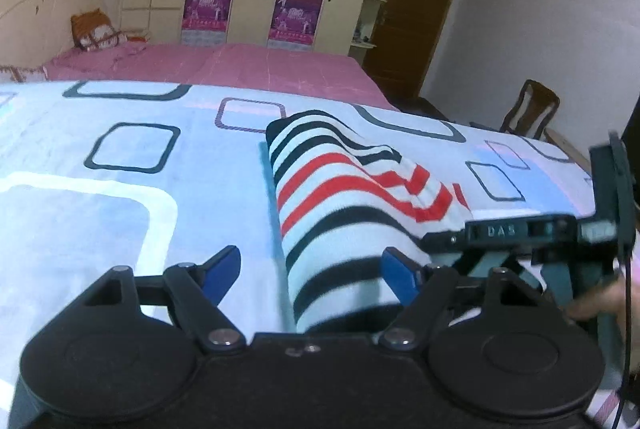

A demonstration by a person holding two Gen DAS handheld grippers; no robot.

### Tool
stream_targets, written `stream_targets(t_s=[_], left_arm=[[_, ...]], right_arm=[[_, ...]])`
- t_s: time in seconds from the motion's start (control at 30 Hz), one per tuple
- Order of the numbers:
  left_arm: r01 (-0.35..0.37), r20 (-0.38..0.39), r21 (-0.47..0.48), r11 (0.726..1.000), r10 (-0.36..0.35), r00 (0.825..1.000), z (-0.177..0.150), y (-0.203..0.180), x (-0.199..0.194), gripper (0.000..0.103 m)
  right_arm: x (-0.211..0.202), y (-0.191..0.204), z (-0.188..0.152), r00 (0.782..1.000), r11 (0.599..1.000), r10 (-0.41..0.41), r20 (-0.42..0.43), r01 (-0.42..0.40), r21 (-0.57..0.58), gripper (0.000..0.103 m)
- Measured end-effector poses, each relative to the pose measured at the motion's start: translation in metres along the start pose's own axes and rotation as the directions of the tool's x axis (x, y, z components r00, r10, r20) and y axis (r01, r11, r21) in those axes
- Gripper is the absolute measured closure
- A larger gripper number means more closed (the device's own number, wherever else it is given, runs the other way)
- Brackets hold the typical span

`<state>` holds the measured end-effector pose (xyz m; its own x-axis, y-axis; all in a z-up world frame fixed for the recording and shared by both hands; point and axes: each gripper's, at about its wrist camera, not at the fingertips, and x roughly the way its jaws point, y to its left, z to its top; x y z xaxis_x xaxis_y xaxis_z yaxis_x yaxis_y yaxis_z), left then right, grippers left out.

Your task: Fold small clothes

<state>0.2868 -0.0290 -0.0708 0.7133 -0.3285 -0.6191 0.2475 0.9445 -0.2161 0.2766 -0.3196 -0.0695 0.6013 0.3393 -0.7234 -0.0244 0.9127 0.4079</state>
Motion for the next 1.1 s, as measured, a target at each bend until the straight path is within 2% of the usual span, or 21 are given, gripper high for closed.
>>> stream_targets(t_s=[0.03,0.17,0.27,0.47,0.57,0.67,0.9,1.03,1.1], left_arm=[[0.002,-0.005,-0.009,1.000,-0.002,1.000,0.003,0.000,0.005,0.028],[0.000,-0.030,-0.039,0.999,-0.001,1.000,0.008,0.002,0.022,0.029],[-0.001,-0.025,-0.016,1.000,0.000,1.000,0.010,-0.004,0.029,0.029],[0.046,-0.034,0.017,0.999,-0.046,0.998,0.009,-0.020,0.034,0.029],[0.053,-0.084,0.039,0.998,-0.049,0.995,-0.001,-0.027,0.044,0.027],[0.035,-0.117,0.070,0.997,-0.027,0.993,-0.010,-0.027,0.054,0.023],[0.049,-0.139,0.038,0.998,-0.044,0.989,-0.007,-0.023,0.049,0.023],[0.062,-0.145,0.053,0.997,-0.053,0.988,-0.012,-0.024,0.040,0.025],[0.064,-0.155,0.061,0.996,-0.054,0.986,-0.019,-0.024,0.037,0.028]], right_arm=[[0.001,0.000,0.001,1.000,1.000,0.004,0.000,-0.004,0.005,0.054],[0.001,0.000,0.002,1.000,1.000,0.021,0.003,-0.021,0.020,0.073],[-0.009,0.000,0.003,0.999,1.000,0.025,0.030,-0.026,0.015,0.081],[-0.045,-0.006,0.008,0.990,0.998,-0.034,0.136,0.040,-0.041,0.082],[-0.032,-0.025,0.001,0.998,1.000,-0.008,0.062,0.007,0.024,0.081],[-0.029,-0.036,-0.003,0.998,0.996,0.016,0.055,-0.020,0.083,0.080],[-0.078,-0.035,-0.012,0.997,0.995,0.051,0.062,-0.056,0.088,0.076],[-0.094,-0.026,-0.031,0.998,0.997,0.038,0.057,-0.042,0.068,0.076],[-0.095,-0.024,-0.040,0.998,0.999,-0.025,0.051,0.023,0.040,0.076]])
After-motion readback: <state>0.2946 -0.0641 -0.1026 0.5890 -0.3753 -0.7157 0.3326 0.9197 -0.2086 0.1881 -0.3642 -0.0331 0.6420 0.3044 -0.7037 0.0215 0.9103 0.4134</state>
